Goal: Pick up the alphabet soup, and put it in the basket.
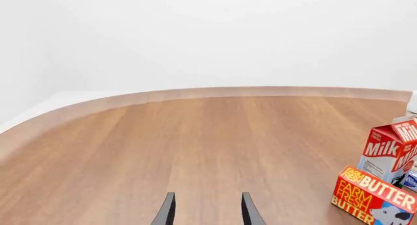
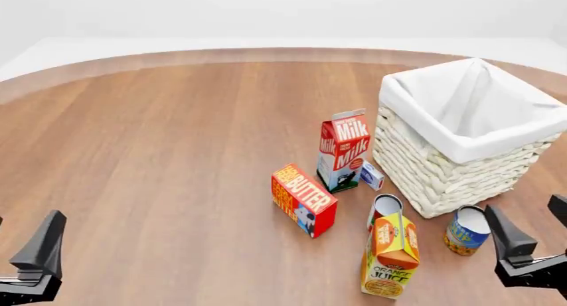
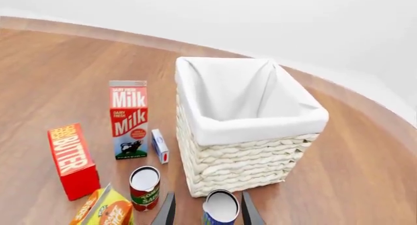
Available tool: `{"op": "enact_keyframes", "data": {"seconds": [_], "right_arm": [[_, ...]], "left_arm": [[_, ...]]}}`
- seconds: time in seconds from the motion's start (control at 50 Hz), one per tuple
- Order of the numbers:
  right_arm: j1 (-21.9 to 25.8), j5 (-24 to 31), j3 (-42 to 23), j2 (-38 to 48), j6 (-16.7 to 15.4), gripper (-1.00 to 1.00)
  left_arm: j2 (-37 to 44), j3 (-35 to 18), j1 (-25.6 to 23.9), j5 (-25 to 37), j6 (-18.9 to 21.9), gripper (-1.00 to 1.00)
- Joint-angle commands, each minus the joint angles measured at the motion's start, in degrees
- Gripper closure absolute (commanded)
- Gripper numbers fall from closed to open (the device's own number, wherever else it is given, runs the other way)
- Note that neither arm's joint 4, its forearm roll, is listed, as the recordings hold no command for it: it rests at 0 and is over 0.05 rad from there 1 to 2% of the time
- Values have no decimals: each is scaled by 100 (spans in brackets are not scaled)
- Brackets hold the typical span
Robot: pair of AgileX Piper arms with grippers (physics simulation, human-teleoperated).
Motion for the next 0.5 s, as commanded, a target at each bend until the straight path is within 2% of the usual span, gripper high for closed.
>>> {"op": "enact_keyframes", "data": {"seconds": [0.02, 0.5], "right_arm": [[-45, -67, 57, 244, -35, -100], [-254, -516, 446, 736, -43, -100]], "left_arm": [[0, 0, 0, 0, 0, -100], [0, 0, 0, 0, 0, -100]]}}
